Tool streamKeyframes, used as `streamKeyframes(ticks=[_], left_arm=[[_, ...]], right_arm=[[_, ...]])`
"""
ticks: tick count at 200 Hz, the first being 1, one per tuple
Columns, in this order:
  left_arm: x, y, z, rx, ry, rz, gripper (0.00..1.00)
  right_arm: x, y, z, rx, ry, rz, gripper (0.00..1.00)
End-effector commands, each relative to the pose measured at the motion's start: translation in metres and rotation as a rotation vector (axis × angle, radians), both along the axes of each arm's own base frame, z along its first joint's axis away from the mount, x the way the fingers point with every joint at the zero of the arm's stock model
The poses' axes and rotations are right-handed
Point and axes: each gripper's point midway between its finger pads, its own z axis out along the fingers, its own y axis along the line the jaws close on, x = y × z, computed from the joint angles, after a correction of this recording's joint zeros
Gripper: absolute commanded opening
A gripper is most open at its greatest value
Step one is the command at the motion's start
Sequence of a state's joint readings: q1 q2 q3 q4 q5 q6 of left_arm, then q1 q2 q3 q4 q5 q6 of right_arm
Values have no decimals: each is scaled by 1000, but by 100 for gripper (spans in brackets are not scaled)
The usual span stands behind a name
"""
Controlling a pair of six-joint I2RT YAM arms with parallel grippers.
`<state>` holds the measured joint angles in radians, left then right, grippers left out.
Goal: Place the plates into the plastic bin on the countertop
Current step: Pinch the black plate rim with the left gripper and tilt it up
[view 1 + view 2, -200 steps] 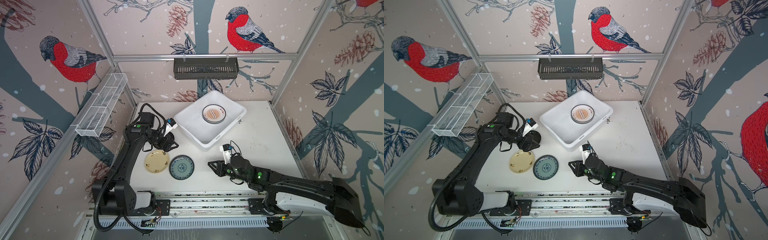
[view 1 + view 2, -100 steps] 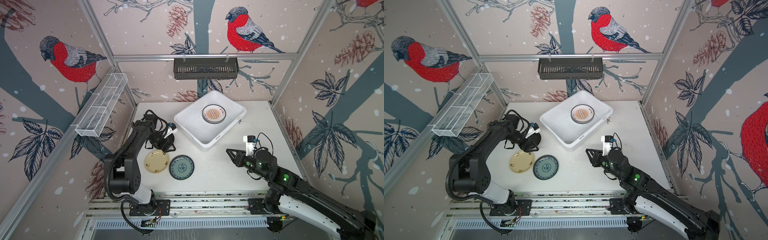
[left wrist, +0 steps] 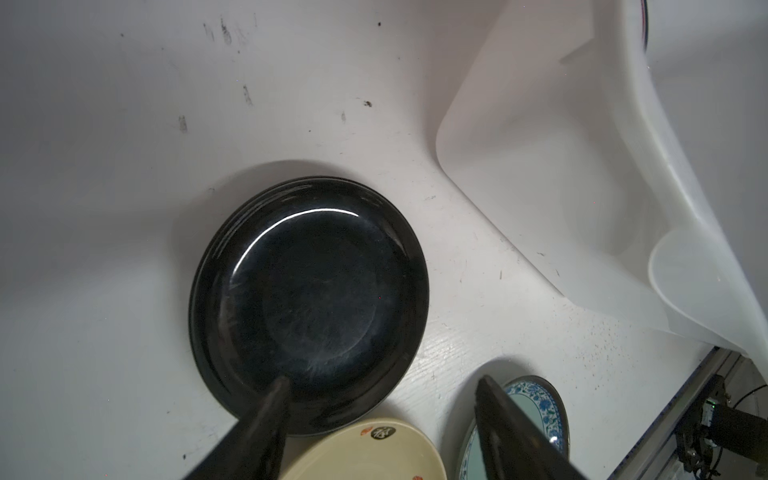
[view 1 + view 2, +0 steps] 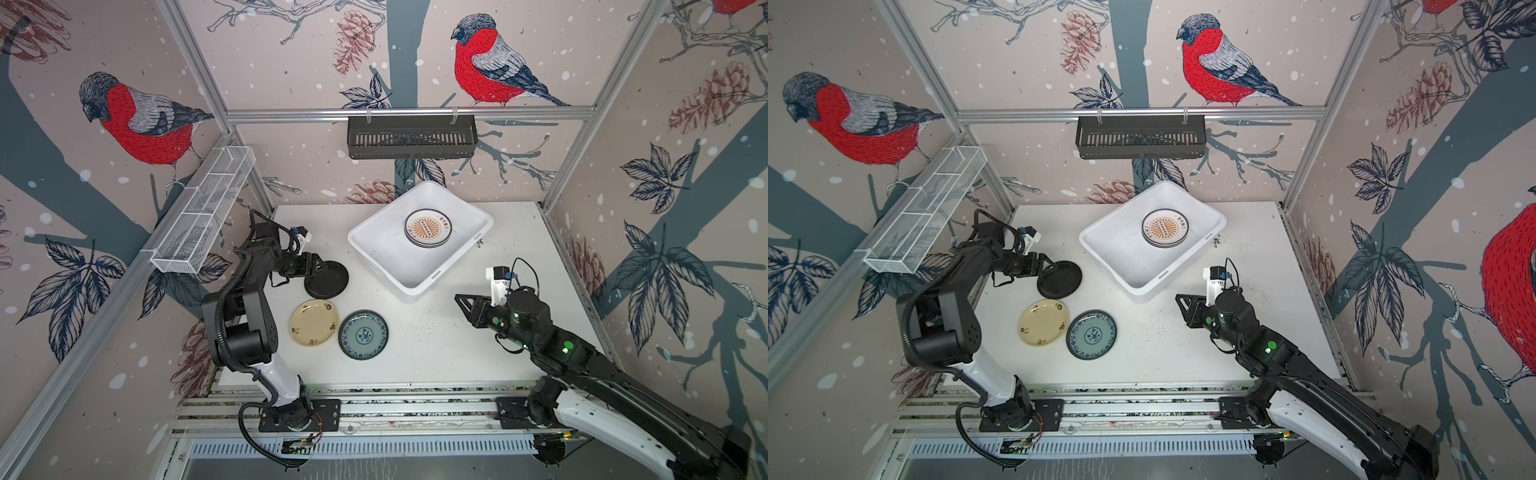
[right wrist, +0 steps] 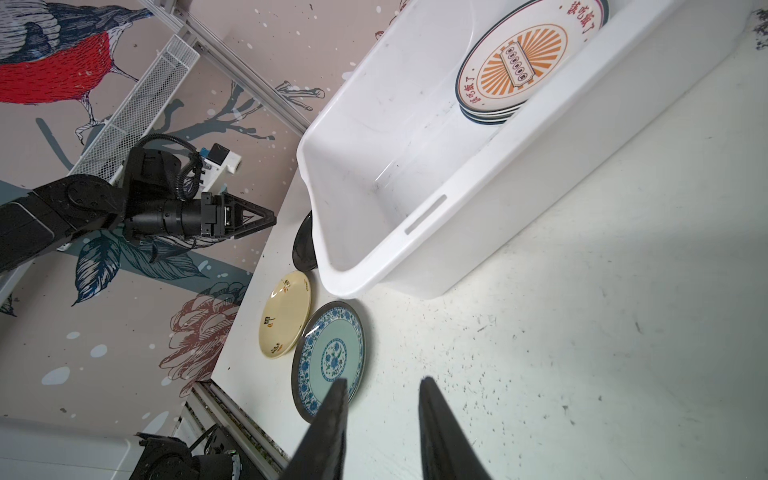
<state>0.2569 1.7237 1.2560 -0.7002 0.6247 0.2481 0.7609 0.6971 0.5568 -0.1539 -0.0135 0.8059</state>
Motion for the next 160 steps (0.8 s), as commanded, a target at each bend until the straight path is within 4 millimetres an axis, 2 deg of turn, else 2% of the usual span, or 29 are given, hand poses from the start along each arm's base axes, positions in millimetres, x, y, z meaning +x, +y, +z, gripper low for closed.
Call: streamKeyframes(ticks=[1, 24, 48, 65, 91, 129, 160], left_arm=[[12, 17, -8, -39, 21, 126, 70], [14, 30, -24, -97, 91, 213, 69], [15, 38, -41, -72, 129, 247, 68], [16, 38, -45, -76, 136, 247, 67], [16, 50, -52, -17, 160, 292, 61], [14, 54, -57, -9, 168, 306, 60], [13, 57, -68, 7, 190, 315, 59]], right_arm=[[3, 1, 6, 8, -25, 24, 31], [9, -3, 4, 11, -22, 21, 31], [15, -4, 3, 15, -17, 24, 31], [19, -3, 2, 13, -14, 28, 31], [26, -4, 2, 11, -11, 28, 31], [34, -5, 0, 18, -2, 35, 31], [41, -5, 0, 21, 5, 39, 30]])
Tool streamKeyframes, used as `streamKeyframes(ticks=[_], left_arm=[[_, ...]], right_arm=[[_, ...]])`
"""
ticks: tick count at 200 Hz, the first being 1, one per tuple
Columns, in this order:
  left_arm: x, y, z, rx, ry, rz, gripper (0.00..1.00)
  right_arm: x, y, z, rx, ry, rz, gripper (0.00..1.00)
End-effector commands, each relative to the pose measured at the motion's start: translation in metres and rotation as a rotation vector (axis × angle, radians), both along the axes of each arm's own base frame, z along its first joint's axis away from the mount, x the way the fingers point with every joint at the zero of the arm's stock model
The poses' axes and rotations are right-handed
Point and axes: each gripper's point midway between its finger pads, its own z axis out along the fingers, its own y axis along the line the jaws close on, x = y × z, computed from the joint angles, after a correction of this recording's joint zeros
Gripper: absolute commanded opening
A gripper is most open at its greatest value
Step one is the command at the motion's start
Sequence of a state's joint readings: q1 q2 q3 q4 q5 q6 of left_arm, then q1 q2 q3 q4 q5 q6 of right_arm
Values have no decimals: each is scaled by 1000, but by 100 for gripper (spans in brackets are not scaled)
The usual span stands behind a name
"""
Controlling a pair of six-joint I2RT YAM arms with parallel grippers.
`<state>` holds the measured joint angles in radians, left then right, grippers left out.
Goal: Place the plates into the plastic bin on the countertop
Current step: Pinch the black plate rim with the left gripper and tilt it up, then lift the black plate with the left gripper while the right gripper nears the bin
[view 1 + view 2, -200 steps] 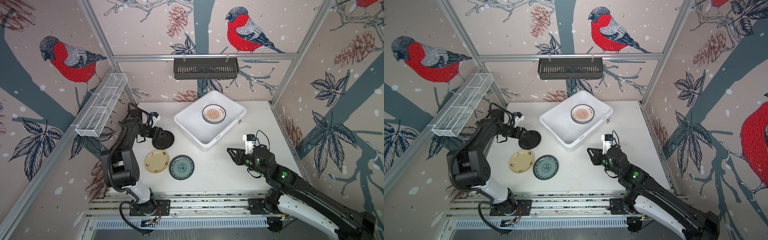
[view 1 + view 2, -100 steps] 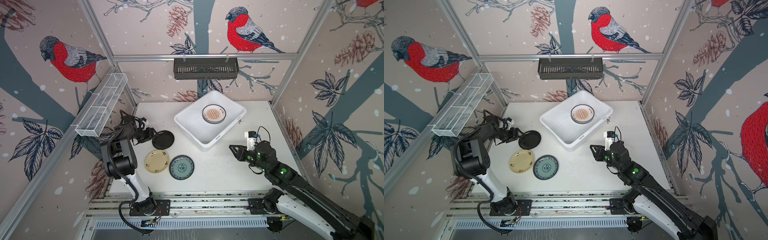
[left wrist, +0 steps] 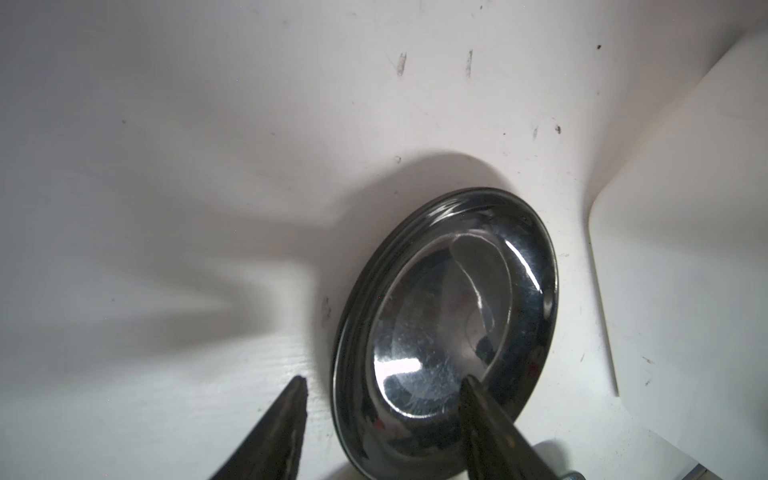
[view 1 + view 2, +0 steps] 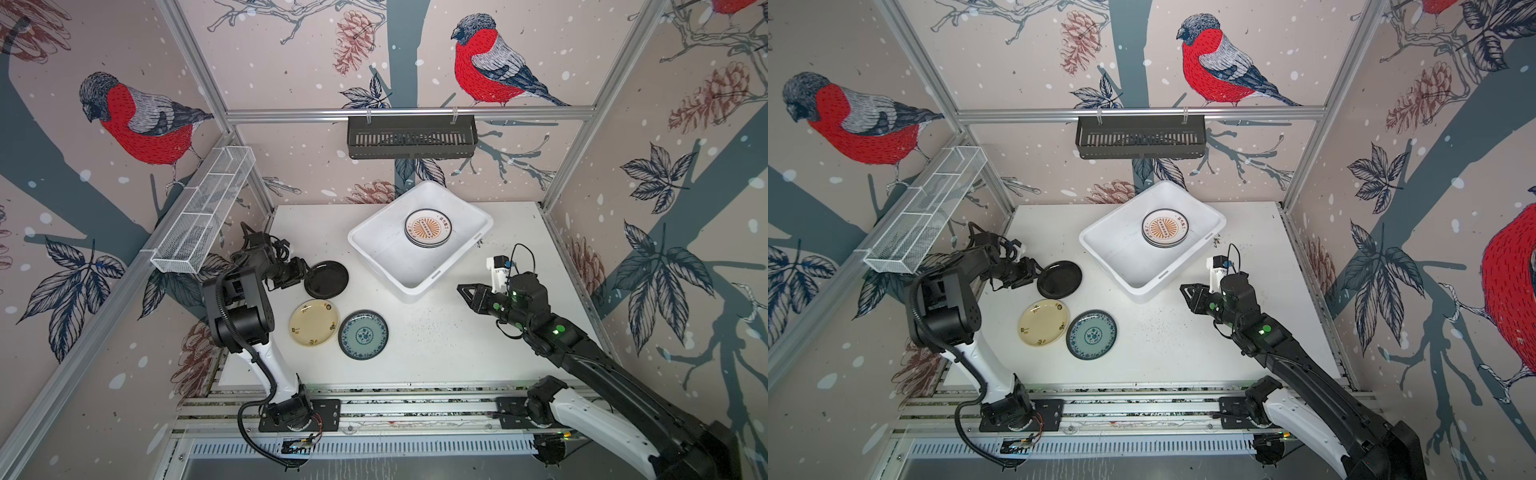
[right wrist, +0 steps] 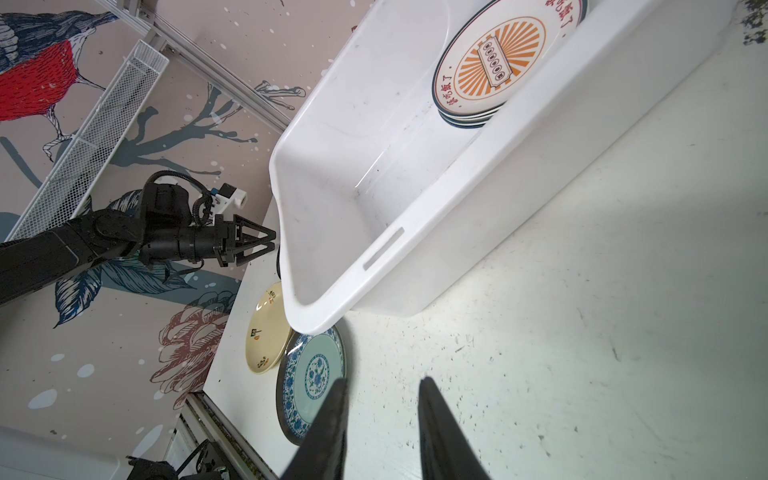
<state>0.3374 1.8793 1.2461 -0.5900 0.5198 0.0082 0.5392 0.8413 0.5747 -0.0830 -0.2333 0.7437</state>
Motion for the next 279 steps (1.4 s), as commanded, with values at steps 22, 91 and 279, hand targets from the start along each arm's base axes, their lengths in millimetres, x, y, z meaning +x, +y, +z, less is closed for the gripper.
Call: streamKeyframes(ticks=[22, 91, 279], left_arm=[[1, 3, -11, 7, 8, -5, 56], [0, -9, -21, -63, 12, -49, 46], [4, -18, -29, -154, 16, -50, 13]], right_arm=[[6, 4, 15, 30, -45, 32, 30], [14, 1, 16, 47, -34, 24, 30], [29, 10, 14, 55, -17, 37, 28]])
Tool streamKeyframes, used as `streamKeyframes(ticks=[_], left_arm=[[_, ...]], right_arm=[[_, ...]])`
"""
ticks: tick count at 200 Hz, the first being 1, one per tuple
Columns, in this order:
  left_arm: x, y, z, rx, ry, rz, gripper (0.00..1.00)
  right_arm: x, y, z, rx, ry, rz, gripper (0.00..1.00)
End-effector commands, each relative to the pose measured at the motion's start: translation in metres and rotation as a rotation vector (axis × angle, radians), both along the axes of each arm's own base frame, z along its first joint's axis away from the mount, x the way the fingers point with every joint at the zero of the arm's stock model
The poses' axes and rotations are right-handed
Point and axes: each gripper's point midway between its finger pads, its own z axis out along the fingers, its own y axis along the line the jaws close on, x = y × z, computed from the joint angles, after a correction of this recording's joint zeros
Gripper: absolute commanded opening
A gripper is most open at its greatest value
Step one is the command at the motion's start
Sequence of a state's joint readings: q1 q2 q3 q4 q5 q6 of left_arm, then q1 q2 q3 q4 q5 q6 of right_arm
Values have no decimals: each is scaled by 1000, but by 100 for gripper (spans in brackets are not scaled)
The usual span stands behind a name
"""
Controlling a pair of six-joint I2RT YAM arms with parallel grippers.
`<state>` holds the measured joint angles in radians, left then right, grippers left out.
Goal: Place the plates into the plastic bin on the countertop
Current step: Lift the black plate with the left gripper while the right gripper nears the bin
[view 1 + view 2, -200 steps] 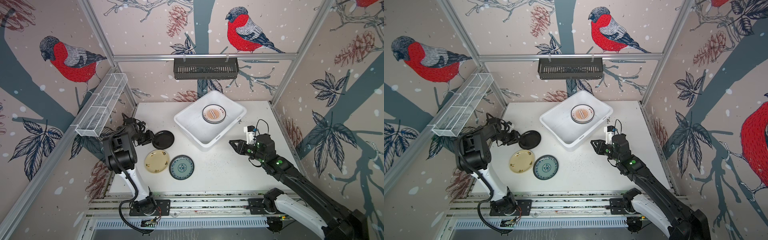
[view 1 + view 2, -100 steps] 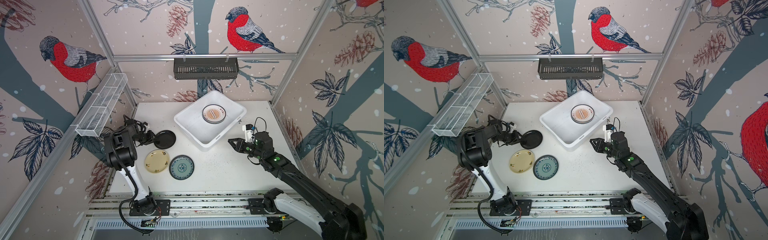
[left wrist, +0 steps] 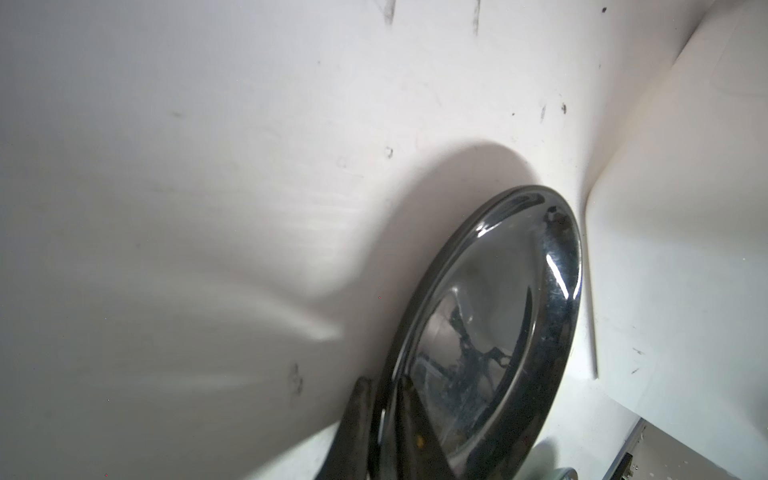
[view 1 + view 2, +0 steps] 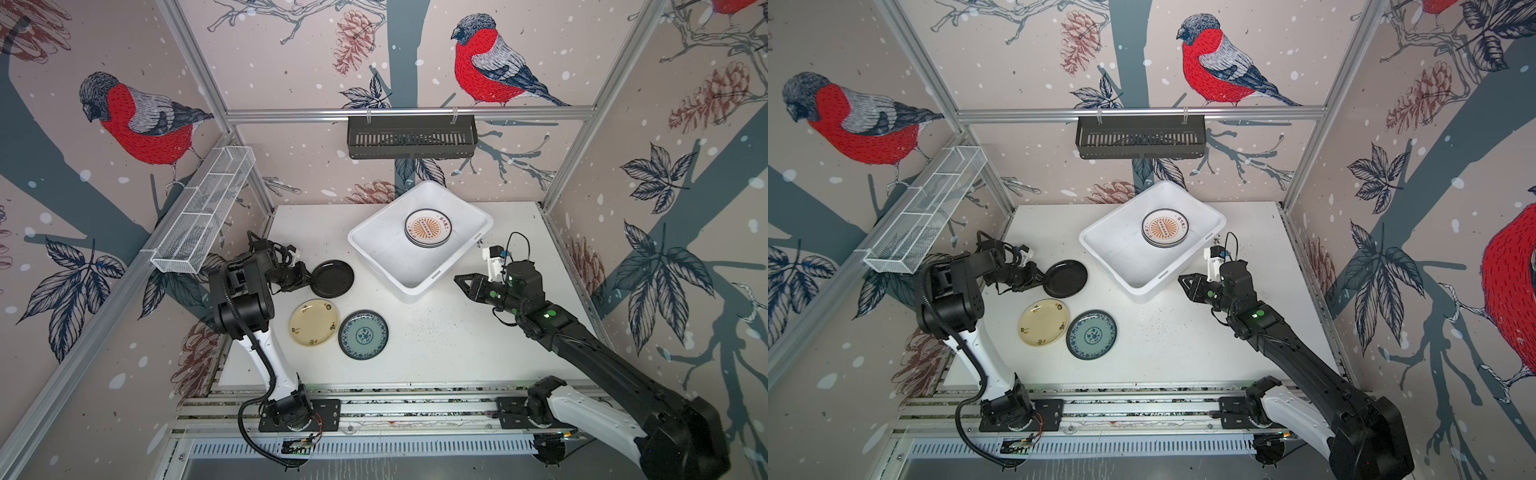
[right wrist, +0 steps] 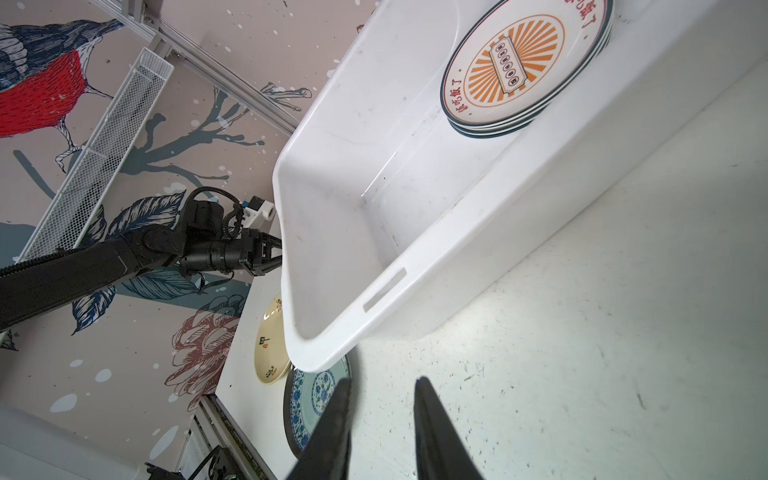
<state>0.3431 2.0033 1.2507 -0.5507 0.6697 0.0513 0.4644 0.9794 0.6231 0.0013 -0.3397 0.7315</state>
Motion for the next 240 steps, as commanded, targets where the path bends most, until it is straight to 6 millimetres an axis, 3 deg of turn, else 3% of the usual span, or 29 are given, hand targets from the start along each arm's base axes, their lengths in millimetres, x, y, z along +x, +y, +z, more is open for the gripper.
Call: streamKeyframes(ticks=[1, 96, 195, 240], left_arm=[[0, 1, 0, -5, 10, 11, 13], [7, 0, 20, -31, -41, 10, 0], [14, 10, 65, 41, -125, 23, 0], [10, 10, 67, 58, -108, 19, 0]], right_arm=[[3, 4, 13, 27, -35, 10, 28], [7, 5, 27, 48, -57, 13, 28], [16, 11, 33, 48, -69, 28, 28], [22, 16, 36, 46, -77, 47, 28]])
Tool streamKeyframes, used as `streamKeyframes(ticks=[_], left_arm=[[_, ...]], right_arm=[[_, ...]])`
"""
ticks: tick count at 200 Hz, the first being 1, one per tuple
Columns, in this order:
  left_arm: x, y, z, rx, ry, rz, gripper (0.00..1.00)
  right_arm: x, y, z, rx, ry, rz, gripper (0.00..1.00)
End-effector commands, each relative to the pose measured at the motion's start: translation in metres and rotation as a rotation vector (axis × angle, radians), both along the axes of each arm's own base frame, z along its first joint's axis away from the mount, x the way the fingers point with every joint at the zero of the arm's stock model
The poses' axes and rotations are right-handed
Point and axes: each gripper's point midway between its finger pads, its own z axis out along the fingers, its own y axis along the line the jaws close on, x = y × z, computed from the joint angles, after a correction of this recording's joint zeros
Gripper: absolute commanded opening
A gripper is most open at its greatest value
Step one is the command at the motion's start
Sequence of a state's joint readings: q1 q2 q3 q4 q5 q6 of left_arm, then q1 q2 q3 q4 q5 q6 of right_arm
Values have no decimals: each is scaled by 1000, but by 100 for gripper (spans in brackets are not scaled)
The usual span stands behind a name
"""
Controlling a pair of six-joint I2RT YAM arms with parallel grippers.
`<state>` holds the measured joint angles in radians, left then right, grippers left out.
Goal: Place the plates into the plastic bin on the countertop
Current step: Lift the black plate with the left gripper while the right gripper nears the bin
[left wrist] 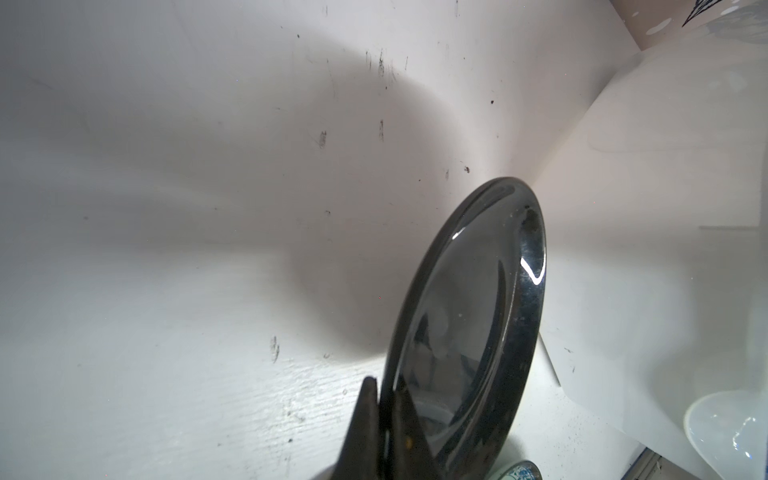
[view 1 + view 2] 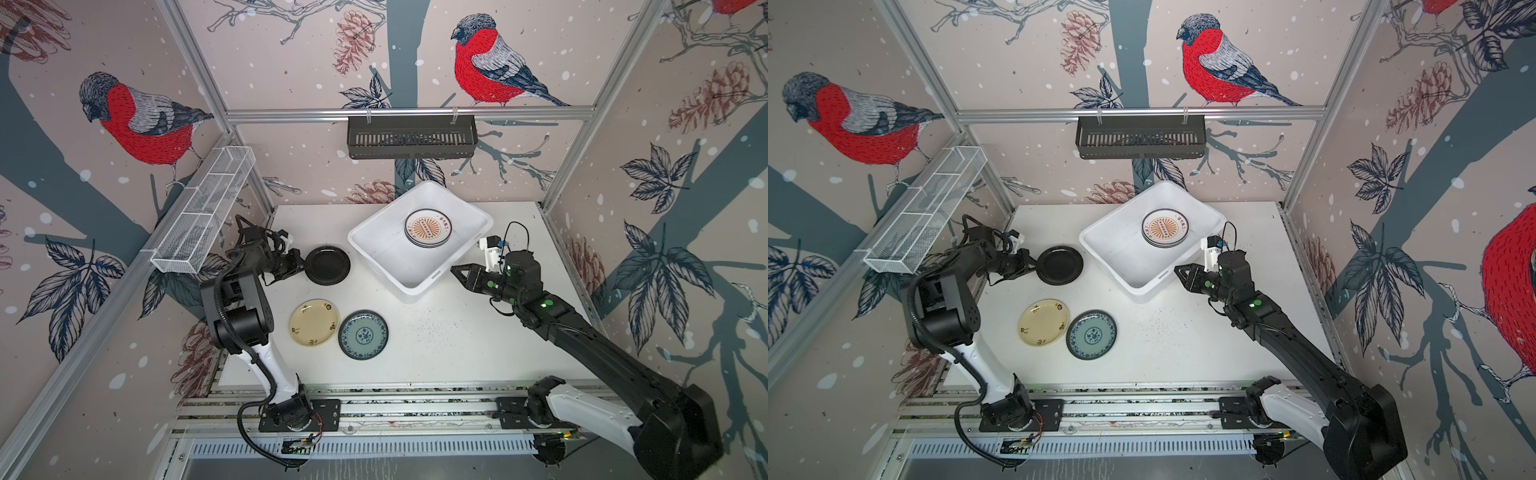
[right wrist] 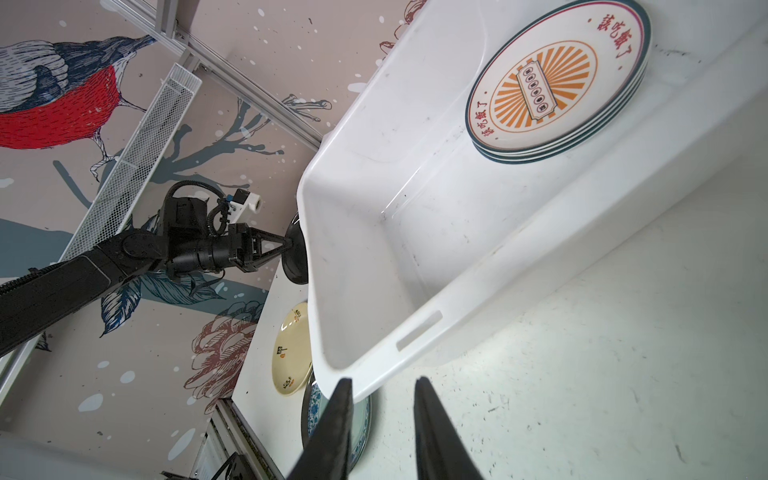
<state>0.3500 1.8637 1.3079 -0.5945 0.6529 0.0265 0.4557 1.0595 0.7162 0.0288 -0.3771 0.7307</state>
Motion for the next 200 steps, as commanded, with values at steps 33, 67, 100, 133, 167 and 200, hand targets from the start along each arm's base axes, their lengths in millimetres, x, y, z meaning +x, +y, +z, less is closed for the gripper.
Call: streamKeyframes(ticks=[33, 67, 100, 133, 167, 200], left_arm=[[-7, -9, 4, -6, 23, -34, 0], [-4, -18, 19, 40, -6, -66, 0], [-2, -20, 37, 101, -42, -85, 0], [-2, -16, 50, 145, -55, -79, 0], [-1, -10, 65, 190, -82, -59, 0], [0, -8, 86, 221, -126, -46, 0]], right_arm=[[7, 6, 13, 13, -49, 31, 28], [9, 7, 16, 12, -51, 38, 28], [12, 7, 16, 14, -51, 40, 28], [14, 9, 19, 22, -55, 50, 28], [16, 11, 21, 19, -59, 60, 28], [18, 12, 27, 21, -69, 66, 28]])
